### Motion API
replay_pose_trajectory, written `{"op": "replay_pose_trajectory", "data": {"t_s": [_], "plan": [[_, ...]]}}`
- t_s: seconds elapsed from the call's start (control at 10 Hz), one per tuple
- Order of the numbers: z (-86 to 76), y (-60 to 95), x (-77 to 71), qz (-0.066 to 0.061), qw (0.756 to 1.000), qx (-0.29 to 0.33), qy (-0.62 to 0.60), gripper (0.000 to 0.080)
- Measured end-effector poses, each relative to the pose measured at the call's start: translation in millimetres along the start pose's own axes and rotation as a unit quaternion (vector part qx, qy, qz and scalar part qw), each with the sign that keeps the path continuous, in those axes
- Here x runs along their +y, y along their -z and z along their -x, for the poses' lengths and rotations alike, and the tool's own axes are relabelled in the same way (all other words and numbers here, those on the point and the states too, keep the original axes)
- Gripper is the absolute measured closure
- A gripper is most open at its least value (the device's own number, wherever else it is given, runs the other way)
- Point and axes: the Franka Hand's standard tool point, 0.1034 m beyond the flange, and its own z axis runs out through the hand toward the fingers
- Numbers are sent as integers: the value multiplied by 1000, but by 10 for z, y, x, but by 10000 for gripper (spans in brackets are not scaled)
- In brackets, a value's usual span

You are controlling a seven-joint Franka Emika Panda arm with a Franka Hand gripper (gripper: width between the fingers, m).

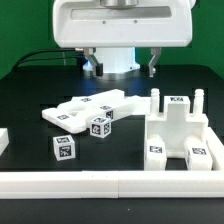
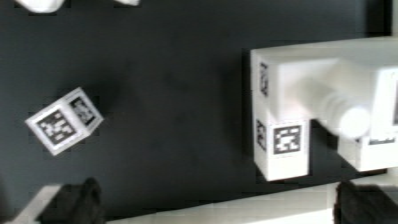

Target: Assemble chair

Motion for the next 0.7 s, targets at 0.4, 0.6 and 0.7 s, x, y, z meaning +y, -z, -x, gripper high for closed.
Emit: {"op": "replay_pose_trajectory", "data": {"t_s": [0.4,0.6,0.7], "plan": [[230,-190,111,-2,987,-15,161,151],[478,-286,327,-9,963,-16,268,151],[596,-323,373,-7,947,-12,319,151]]}}
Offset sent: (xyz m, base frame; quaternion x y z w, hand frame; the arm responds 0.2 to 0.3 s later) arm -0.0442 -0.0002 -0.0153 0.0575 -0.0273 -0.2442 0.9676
